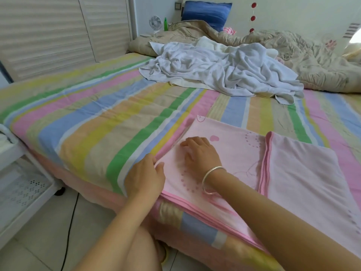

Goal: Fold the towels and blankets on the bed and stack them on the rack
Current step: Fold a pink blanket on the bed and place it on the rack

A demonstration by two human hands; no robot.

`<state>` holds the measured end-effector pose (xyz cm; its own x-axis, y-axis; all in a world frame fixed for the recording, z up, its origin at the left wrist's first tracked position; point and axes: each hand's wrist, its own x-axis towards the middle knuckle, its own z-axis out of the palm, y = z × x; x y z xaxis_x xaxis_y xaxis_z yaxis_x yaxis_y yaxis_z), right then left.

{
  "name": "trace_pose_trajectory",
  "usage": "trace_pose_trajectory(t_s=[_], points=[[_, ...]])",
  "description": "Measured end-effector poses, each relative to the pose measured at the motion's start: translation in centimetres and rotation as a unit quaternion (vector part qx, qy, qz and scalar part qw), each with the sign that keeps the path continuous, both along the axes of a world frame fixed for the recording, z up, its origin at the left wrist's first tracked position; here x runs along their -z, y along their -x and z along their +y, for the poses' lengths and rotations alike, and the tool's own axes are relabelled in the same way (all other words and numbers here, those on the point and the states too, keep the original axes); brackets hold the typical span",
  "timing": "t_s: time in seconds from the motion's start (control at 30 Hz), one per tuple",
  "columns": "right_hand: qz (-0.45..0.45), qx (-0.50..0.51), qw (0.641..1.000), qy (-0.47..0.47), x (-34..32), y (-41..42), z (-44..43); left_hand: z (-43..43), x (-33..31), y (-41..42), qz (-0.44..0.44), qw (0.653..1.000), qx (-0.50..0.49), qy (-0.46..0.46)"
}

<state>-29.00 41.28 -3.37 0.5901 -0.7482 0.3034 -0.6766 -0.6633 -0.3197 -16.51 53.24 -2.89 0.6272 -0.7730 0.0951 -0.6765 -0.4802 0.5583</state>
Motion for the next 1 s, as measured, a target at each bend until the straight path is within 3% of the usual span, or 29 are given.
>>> trace_pose_trajectory(t_s=[0.27, 0.5, 0.63, 0.77, 1.0], points=[[0.148, 0.04, 0.988, -0.02, -0.7, -0.5, -6.5, 0.1, 1.2, -1.1, -0.009, 0.998, 0.013, -0.061], [0.334, -0.082, 0.926, 0.156, -2.6, -2.5, -11.8, -0.6, 1.1, -2.2, 0.043, 0.997, 0.026, -0.062], [0.343, -0.1, 0.917, 0.179, -2.6, -3.4, -13.1, -0.6, 1.4, -2.4, 0.069, 0.995, 0.027, -0.062], [0.261, -0.019, 0.948, 0.184, -2.6, -3.4, -14.6, -0.8, 1.8, -3.0, 0.101, 0.993, 0.033, -0.05], [0.302, -0.067, 0.939, 0.15, -1.5, -3.6, -15.8, -0.5, 1.9, -2.6, 0.084, 0.995, 0.025, -0.057]])
